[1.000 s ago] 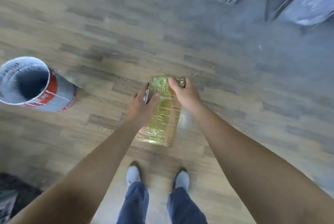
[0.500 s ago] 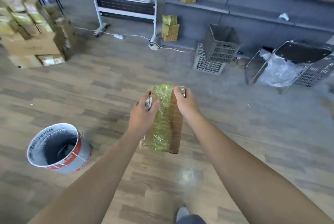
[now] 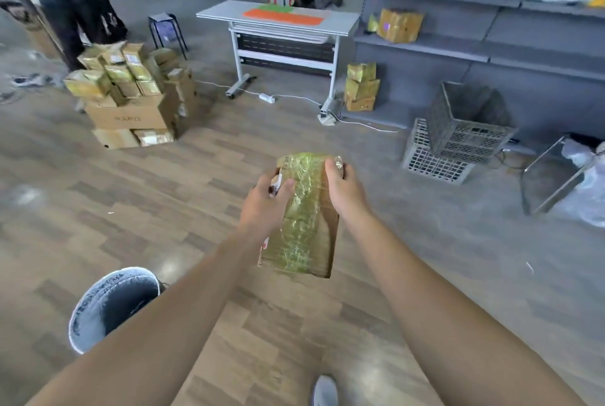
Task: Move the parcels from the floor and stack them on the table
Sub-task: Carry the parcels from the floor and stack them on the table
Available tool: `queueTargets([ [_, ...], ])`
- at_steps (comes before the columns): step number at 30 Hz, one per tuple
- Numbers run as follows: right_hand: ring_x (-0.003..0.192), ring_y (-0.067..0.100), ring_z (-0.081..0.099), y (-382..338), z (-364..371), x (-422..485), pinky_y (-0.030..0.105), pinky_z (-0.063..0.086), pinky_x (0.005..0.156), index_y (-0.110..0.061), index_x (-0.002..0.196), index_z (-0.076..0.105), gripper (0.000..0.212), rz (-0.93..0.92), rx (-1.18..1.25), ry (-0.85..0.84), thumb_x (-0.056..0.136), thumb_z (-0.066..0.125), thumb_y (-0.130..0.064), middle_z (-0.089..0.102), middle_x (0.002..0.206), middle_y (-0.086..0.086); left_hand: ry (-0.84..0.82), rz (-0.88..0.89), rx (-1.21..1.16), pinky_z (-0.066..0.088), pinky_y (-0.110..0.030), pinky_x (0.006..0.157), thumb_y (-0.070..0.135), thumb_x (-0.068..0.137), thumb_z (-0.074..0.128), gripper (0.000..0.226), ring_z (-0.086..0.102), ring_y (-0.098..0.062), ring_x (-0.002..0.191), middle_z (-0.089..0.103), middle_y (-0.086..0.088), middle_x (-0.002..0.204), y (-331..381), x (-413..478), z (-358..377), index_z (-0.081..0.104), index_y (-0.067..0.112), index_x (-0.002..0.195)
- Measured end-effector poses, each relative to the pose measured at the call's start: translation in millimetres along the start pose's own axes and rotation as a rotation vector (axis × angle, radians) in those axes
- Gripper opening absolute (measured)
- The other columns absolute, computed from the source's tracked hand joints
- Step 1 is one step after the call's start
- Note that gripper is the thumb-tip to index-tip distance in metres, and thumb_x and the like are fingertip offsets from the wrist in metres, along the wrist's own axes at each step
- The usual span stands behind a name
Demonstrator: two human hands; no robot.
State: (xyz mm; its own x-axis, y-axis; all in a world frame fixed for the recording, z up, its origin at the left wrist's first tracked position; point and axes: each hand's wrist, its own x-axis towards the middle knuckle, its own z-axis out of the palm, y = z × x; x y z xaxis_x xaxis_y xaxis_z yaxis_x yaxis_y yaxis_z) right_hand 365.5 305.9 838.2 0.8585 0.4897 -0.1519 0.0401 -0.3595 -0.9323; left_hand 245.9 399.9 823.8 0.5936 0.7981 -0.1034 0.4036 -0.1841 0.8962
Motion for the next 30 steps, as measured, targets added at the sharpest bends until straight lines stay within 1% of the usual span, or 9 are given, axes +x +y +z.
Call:
queueTargets([
  [3, 0.096, 0.018, 0.051, -21.8, -0.4, 55.7, 0.028, 0.033, 0.081, -0.017, 0.120, 0.052, 0.038, -0.028, 0.014, -0.025, 0.099, 0.043, -0.048, 0.053, 0.095, -0.007, 0.021, -0.008, -0.018, 0.045, -0.034, 0.090, 0.048, 0.095, 0.047, 0.054, 0.055, -0.015, 0.094, 0.054, 0.012, 0.090, 22.3, 42.5, 9.4, 0.036, 0.028, 0.144],
  [7, 0.091, 0.019, 0.052, -46.6, 16.0, 122.9, 0.029, 0.034, 0.077, -0.017, 0.110, 0.054, 0.034, -0.062, -0.014, -0.054, 0.098, 0.045, -0.047, 0.054, 0.087, -0.011, 0.022, -0.023, -0.085, 0.045, -0.041, 0.100, 0.060, 0.091, 0.044, 0.064, 0.054, -0.015, 0.114, 0.056, 0.003, 0.126, 21.6, 102.4, 13.9, 0.032, 0.030, 0.146],
  [13, 0.084, 0.016, 0.051, -77.7, 72.1, 218.3, 0.030, 0.034, 0.076, -0.016, 0.110, 0.053, 0.037, -0.089, -0.060, -0.120, 0.098, 0.044, -0.049, 0.052, 0.083, -0.014, 0.047, -0.093, -0.143, 0.049, -0.040, 0.095, 0.071, 0.084, 0.044, 0.071, 0.055, -0.014, 0.111, 0.054, 0.000, 0.132, 8.0, 208.7, -5.7, 0.037, 0.029, 0.142],
  [17, 0.092, 0.017, 0.050, -103.7, 122.8, 289.8, 0.029, 0.035, 0.081, -0.015, 0.118, 0.052, 0.040, -0.107, -0.063, -0.106, 0.099, 0.042, -0.049, 0.055, 0.096, -0.005, 0.050, -0.084, -0.134, 0.047, -0.028, 0.079, 0.057, 0.092, 0.047, 0.054, 0.058, -0.005, 0.087, 0.061, 0.001, 0.111, 5.3, 290.5, -26.1, 0.043, 0.028, 0.137],
  [20, 0.098, 0.018, 0.049, -133.3, 161.2, 347.0, 0.031, 0.036, 0.085, -0.013, 0.126, 0.048, 0.045, -0.088, -0.097, -0.111, 0.100, 0.039, -0.049, 0.051, 0.105, -0.002, 0.010, -0.106, -0.150, 0.046, -0.028, 0.079, 0.056, 0.090, 0.052, 0.051, 0.057, -0.010, 0.088, 0.058, 0.006, 0.101, 3.2, 355.9, -49.5, 0.048, 0.028, 0.133],
  [23, 0.093, 0.020, 0.047, -163.3, 196.7, 400.3, 0.033, 0.036, 0.082, -0.012, 0.124, 0.045, 0.041, -0.068, -0.156, -0.159, 0.101, 0.037, -0.045, 0.051, 0.105, 0.002, 0.002, -0.107, -0.163, 0.042, -0.026, 0.075, 0.053, 0.090, 0.055, 0.048, 0.054, -0.011, 0.083, 0.053, 0.009, 0.087, 2.7, 423.1, -76.4, 0.053, 0.023, 0.127],
  [26, 0.087, 0.020, 0.046, -187.4, 230.8, 447.8, 0.032, 0.035, 0.078, -0.009, 0.124, 0.045, 0.041, -0.100, -0.210, -0.180, 0.102, 0.036, -0.042, 0.051, 0.101, 0.003, 0.012, -0.126, -0.138, 0.040, -0.028, 0.089, 0.053, 0.090, 0.054, 0.049, 0.055, -0.017, 0.102, 0.057, 0.005, 0.107, 2.4, 485.0, -100.1, 0.052, 0.025, 0.131],
  [28, 0.091, 0.018, 0.045, -200.0, 250.1, 477.1, 0.029, 0.033, 0.077, -0.008, 0.132, 0.044, 0.044, -0.155, -0.259, -0.180, 0.102, 0.037, -0.040, 0.053, 0.109, 0.004, 0.024, -0.125, -0.064, 0.040, -0.031, 0.097, 0.057, 0.089, 0.053, 0.055, 0.054, -0.020, 0.112, 0.058, -0.001, 0.123, -0.3, 524.8, -114.4, 0.048, 0.030, 0.136],
  [30, 0.102, 0.020, 0.050, -209.6, 268.9, 510.6, 0.026, 0.032, 0.080, -0.014, 0.140, 0.041, 0.046, -0.219, -0.304, -0.193, 0.101, 0.039, -0.040, 0.052, 0.129, 0.008, 0.041, -0.117, 0.010, 0.043, -0.030, 0.087, 0.057, 0.089, 0.052, 0.057, 0.059, -0.021, 0.102, 0.061, -0.001, 0.119, 0.2, 562.8, -129.9, 0.046, 0.032, 0.140],
])
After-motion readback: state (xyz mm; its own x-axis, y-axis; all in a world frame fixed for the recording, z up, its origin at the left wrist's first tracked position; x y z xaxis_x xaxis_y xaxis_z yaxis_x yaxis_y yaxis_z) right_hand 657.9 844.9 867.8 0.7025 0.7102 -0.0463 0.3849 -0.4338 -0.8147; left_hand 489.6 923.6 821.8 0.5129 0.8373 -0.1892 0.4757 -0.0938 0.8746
